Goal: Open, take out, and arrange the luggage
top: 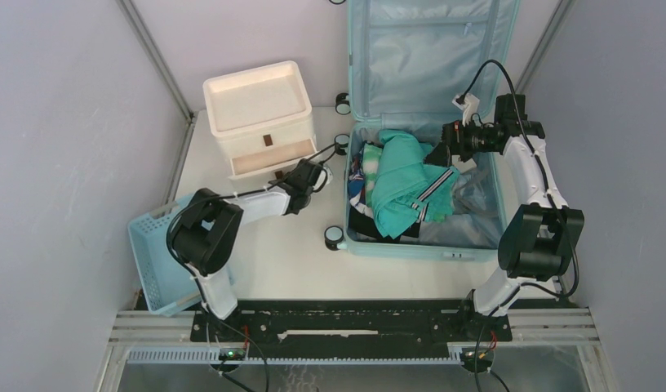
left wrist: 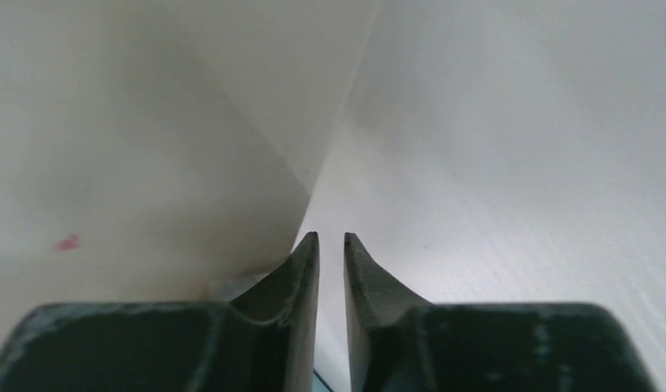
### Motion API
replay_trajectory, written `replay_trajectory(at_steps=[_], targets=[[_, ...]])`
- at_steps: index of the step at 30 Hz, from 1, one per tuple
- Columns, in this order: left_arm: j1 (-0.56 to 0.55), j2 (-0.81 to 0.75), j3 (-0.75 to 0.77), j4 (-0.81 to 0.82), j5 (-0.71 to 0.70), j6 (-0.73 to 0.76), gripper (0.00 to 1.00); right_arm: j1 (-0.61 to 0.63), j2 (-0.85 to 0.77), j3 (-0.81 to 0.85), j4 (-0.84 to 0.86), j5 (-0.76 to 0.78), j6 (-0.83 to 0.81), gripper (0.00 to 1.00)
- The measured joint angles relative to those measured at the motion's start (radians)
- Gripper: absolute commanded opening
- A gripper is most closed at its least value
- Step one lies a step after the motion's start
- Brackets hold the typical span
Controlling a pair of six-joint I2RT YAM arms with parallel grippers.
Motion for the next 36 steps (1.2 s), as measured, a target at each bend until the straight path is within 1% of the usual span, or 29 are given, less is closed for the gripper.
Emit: replay_trajectory(at_steps=[2,4,9,10,12,17,20,22,27,31,33,36], targets=[[0.017,0.0,0.002,0.0,0.015,0.0,0.09,-0.001,0.0,0.0,0.0,0.0,0.0,1.0],[0.033,-0.001,0.002,-0.004,0.039,0.0,0.06,-0.003,0.0,0.0,0.0,0.0,0.0,1.0],[0.066,-0.002,0.043,-0.074,0.113,-0.004,0.05,-0.005,0.002,0.0,0.0,0.0,0.0,1.0],[0.07,-0.002,0.057,-0.092,0.127,-0.006,0.06,-0.005,0.002,0.0,0.0,0.0,0.0,1.0],[0.076,-0.002,0.081,-0.115,0.15,-0.011,0.12,-0.005,0.004,0.0,0.0,0.0,0.0,1.0],[0.103,-0.002,0.127,-0.139,0.184,-0.028,0.3,-0.005,0.005,0.0,-0.001,0.0,-0.001,1.0],[0.127,-0.002,0.143,-0.139,0.192,-0.031,0.34,-0.005,0.005,0.0,-0.001,0.0,-0.001,1.0],[0.136,-0.002,0.149,-0.14,0.189,-0.029,0.4,-0.005,0.005,0.0,-0.001,0.0,-0.001,1.0],[0.14,-0.002,0.161,-0.139,0.167,-0.029,0.49,-0.005,0.005,0.0,-0.001,0.0,-0.001,1.0],[0.143,-0.002,0.168,-0.131,0.166,-0.029,0.63,-0.005,0.005,0.0,-0.003,0.0,-0.002,1.0],[0.146,-0.002,0.168,-0.126,0.166,-0.029,0.66,-0.005,0.005,0.0,-0.005,0.0,-0.003,1.0],[0.146,-0.002,0.168,-0.115,0.156,-0.03,0.66,-0.005,0.005,0.0,-0.009,0.001,-0.004,1.0]])
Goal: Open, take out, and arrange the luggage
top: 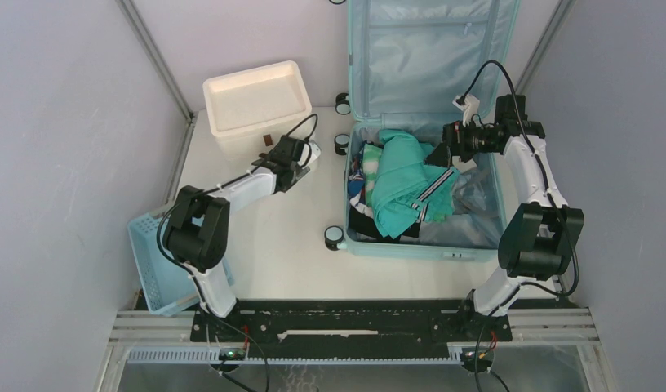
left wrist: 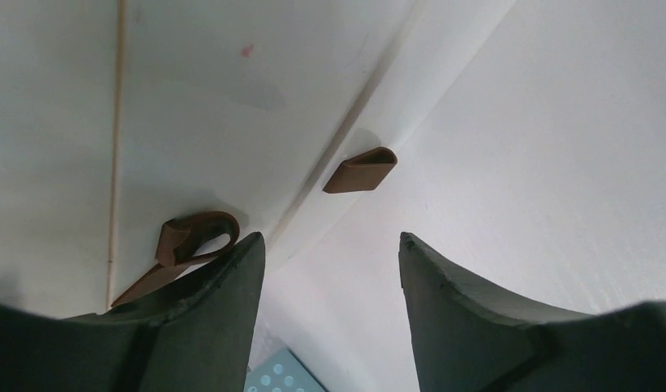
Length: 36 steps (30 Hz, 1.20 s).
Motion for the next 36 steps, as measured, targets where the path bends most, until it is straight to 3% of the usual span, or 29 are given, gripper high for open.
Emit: replay_trajectory(at_steps=[5,16,19,25,36], targets=[[0.003,-0.001,0.0,0.002,-0.008,-0.025,0.65,0.0,0.0,0.0,-0.002,0.0,-0.001,1.0],[-0.024,-0.1,-0.074,0.04,0.001,-0.266,0.64,0.0,0.002,0.0,-0.007,0.007,-0.015,1.0],[-0.048,-0.093,-0.082,0.056,-0.059,-0.336,0.63,0.0,0.008,0.0,-0.008,0.007,-0.015,1.0],[-0.08,0.051,0.035,-0.025,-0.239,-0.501,0.47,0.0,0.017,0.0,-0.013,0.011,-0.018,1.0],[-0.146,0.122,0.153,-0.142,-0.406,-0.703,0.43,-0.008,0.017,0.0,-0.016,0.015,-0.019,1.0]])
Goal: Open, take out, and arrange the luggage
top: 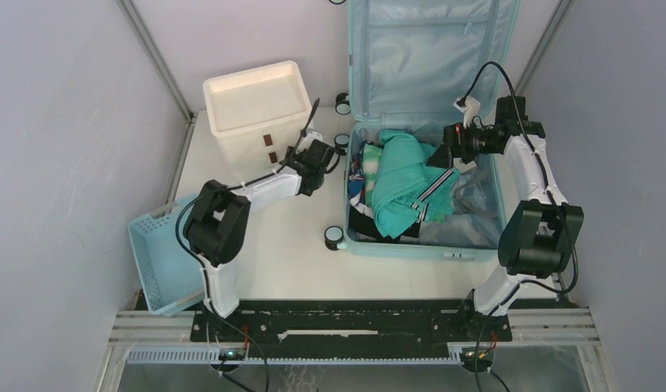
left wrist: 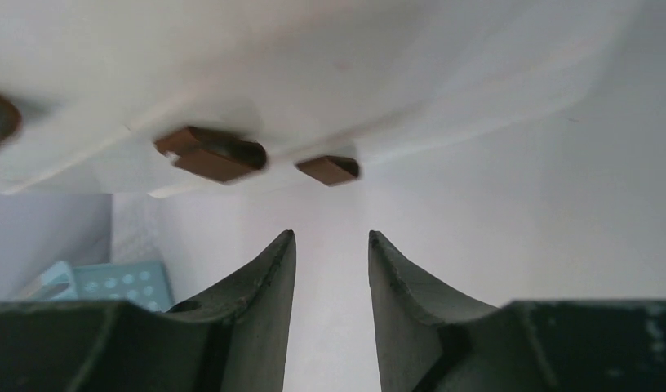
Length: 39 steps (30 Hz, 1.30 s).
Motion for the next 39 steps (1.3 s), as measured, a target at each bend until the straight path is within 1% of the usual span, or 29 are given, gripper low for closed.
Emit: replay_trajectory(at_steps=[2,5,9,12,14,16,19,21,22,24,26,28,30,32,36,39], targets=[[-0.026,-0.027,-0.049,0.055,0.022,-0.013,0.45,0.0,0.0,0.0,0.0,0.0,0.0,1.0],[-0.056,-0.132,-0.192,0.124,0.089,-0.04,0.47,-0.003,0.0,0.0,0.0,0.0,-0.002,1.0],[-0.046,-0.275,-0.336,0.217,0.175,-0.104,0.49,-0.003,0.0,0.0,0.0,-0.001,-0.023,1.0],[-0.02,-0.373,-0.418,0.282,0.25,-0.154,0.5,0.016,0.0,0.005,-0.013,0.005,-0.096,1.0],[-0.002,-0.431,-0.455,0.308,0.303,-0.181,0.51,0.043,0.0,0.03,-0.037,0.01,-0.175,1.0],[0.02,-0.49,-0.489,0.336,0.359,-0.197,0.53,0.089,0.003,0.085,-0.074,-0.002,-0.268,1.0],[0.058,-0.588,-0.523,0.345,0.45,-0.203,0.62,0.175,0.031,0.23,-0.113,-0.053,-0.409,1.0],[0.103,-0.658,-0.524,0.336,0.529,-0.192,0.68,0.233,0.062,0.331,-0.133,-0.085,-0.48,1.0],[0.134,-0.695,-0.517,0.325,0.575,-0.175,0.68,0.257,0.079,0.374,-0.142,-0.093,-0.504,1.0],[0.195,-0.742,-0.47,0.266,0.657,-0.126,0.69,0.311,0.123,0.467,-0.158,-0.106,-0.535,1.0],[0.262,-0.736,-0.343,0.158,0.753,-0.037,0.69,0.362,0.172,0.542,-0.175,-0.112,-0.541,1.0],[0.302,-0.69,-0.196,0.071,0.829,0.068,0.69,0.406,0.217,0.581,-0.18,-0.121,-0.539,1.0],[0.322,-0.611,-0.018,-0.025,0.893,0.227,0.69,0.449,0.251,0.587,-0.186,-0.125,-0.533,1.0],[0.322,-0.551,0.081,-0.09,0.925,0.364,0.69,0.484,0.276,0.584,-0.186,-0.126,-0.523,1.0],[0.329,-0.438,0.197,-0.227,0.995,0.619,0.66,0.527,0.285,0.552,-0.166,-0.14,-0.477,0.99],[0.349,-0.343,0.286,-0.323,1.049,0.755,0.65,0.537,0.286,0.526,-0.145,-0.156,-0.44,0.99]])
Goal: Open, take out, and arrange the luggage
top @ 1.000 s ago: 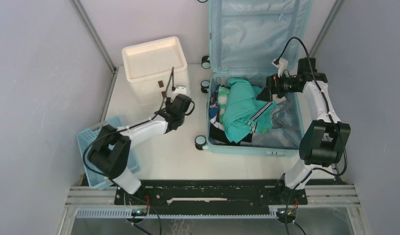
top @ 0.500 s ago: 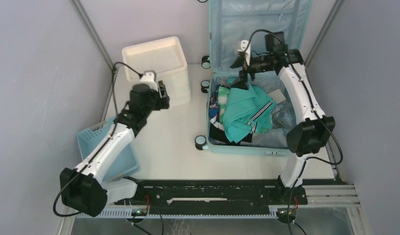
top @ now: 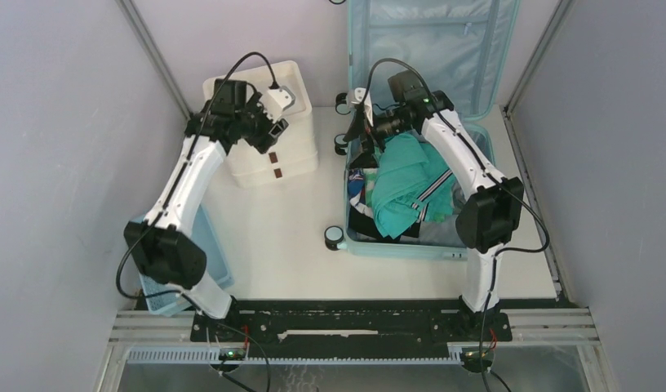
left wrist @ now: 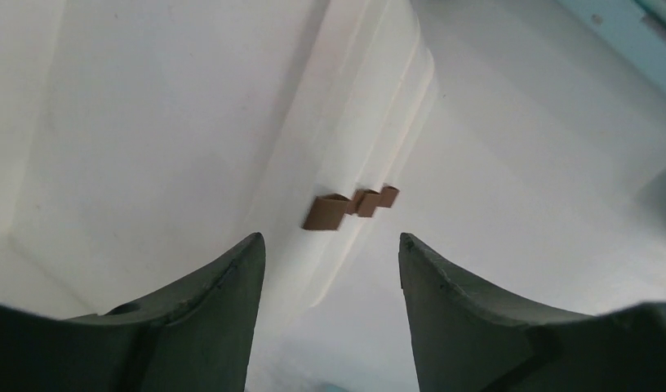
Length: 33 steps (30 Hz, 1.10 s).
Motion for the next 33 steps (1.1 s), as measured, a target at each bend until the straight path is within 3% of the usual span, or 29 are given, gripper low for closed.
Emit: replay_trajectory(at_steps=[7,15,21,27,33], targets=[[0.061,0.155,0.194,-0.13,0.05,0.162,0.61,0.012,-0.002,-0.093,0.03,-0.005,0.04,0.99],[0.083,0.2,0.229,-0.174,0.06,0.237,0.38,0.08,-0.006,-0.193,0.124,0.019,0.127,0.92],[0.087,0.206,0.238,-0.175,0.061,0.269,0.01,0.13,-0.009,-0.26,0.294,0.074,0.286,0.85],[0.086,0.201,0.235,-0.162,0.094,0.271,0.0,0.164,-0.022,-0.38,0.562,0.125,0.462,0.79],[0.09,0.206,0.258,-0.175,0.121,0.171,0.0,0.206,-0.027,-0.494,0.865,0.208,0.623,0.7]])
